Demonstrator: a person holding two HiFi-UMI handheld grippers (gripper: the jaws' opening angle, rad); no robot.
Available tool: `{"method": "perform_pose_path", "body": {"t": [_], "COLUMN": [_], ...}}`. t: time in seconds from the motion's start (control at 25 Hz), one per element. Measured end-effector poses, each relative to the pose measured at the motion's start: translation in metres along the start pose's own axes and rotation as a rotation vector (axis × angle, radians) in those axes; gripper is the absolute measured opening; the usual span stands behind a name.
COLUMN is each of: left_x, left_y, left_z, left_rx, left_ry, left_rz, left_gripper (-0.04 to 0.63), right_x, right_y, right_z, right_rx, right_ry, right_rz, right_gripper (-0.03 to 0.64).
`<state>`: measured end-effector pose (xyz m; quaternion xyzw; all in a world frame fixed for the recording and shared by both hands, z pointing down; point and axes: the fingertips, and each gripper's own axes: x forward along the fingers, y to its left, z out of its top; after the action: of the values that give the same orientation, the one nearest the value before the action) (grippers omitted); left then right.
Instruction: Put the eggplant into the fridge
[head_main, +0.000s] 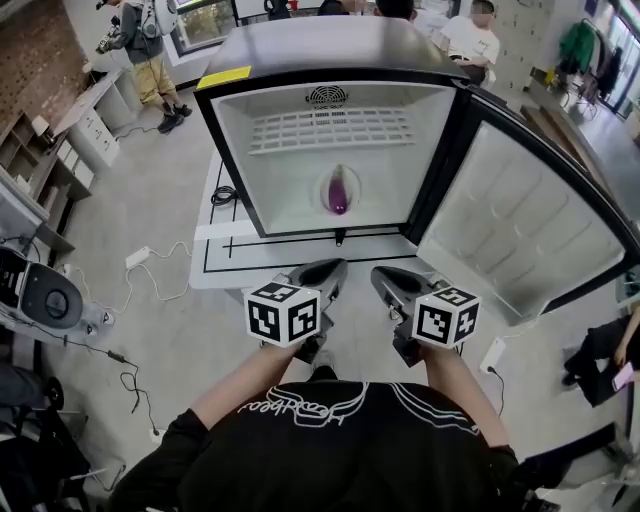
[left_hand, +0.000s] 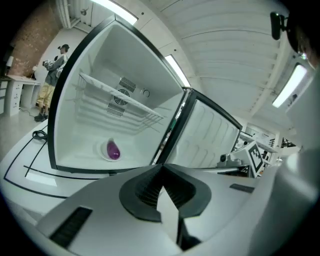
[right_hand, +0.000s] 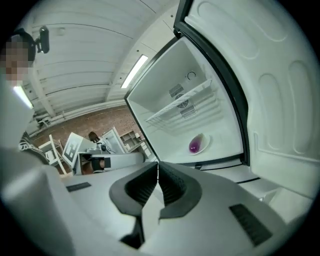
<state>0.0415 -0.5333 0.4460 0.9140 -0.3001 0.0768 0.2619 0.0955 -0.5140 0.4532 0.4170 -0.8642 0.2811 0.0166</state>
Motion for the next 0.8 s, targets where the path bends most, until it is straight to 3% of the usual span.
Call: {"method": "perform_pose_path", "body": {"t": [0.32, 0.56, 0.8], "left_x": [-0.072, -0.115, -0.151], "left_y": [-0.068, -0.127, -0.174], "left_z": [-0.034, -0.067, -0.092], "left_rx": [0.001, 0.052, 0.219], "left_ry": [-0.062, -0.069, -0.075], "left_rz": [-0.045, -0.149, -0.248], "left_gripper": [0.008, 0.008, 0.009], "right_x": [-0.071, -0.121, -0.158], "right_y": [0.062, 0.107, 0.145], "right_z": [-0.037, -0.060, -0.084], "right_rx": [-0.060, -0.104, -0.172], "right_ry": [-0.018, -0.061, -0.066], "right_rz": [0.085, 0.166, 0.235], "right_gripper": [0.012, 0.012, 0.012]}}
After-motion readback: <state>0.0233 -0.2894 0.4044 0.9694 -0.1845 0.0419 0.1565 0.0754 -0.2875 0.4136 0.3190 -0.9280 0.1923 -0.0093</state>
